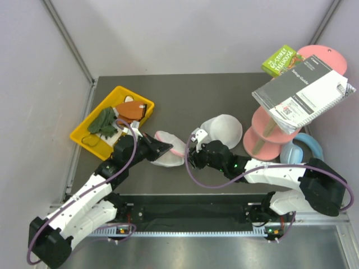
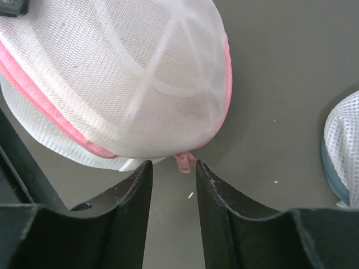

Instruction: Unzip the laundry bag and remove the bra

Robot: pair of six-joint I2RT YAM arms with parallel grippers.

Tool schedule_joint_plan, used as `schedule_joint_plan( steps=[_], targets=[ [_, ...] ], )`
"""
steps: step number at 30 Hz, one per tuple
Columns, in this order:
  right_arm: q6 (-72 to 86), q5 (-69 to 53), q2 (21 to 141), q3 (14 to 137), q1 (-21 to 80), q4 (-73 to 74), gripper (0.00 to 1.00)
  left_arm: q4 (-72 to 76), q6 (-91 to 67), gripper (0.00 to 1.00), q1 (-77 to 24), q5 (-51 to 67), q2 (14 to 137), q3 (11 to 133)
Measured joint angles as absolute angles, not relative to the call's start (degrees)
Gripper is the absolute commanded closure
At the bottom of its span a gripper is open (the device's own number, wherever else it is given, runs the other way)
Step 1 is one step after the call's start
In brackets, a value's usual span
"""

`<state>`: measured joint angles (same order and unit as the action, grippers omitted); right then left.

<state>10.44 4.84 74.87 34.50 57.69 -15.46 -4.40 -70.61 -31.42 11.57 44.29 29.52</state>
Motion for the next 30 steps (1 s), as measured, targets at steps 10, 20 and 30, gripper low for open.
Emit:
schedule_joint_plan(
  steps=[10, 20, 30],
  targets=[
    [9.37, 6.79, 75.29, 34.24, 57.69, -16.86, 0.97, -4.27, -70.67, 1.00, -31.35, 12.36, 43.59, 29.52],
    [8.97, 8.14, 75.24, 33.63, 57.69, -17.56, 1.00, -4.27, -70.54, 1.00, -30.30, 13.13, 43.66, 29.52],
    [9.13, 8.78, 73.97, 31.22, 56.82, -18.24, 1.00, -4.45, -68.10, 1.00, -22.48, 20.69, 45.98, 29.61]
  ],
)
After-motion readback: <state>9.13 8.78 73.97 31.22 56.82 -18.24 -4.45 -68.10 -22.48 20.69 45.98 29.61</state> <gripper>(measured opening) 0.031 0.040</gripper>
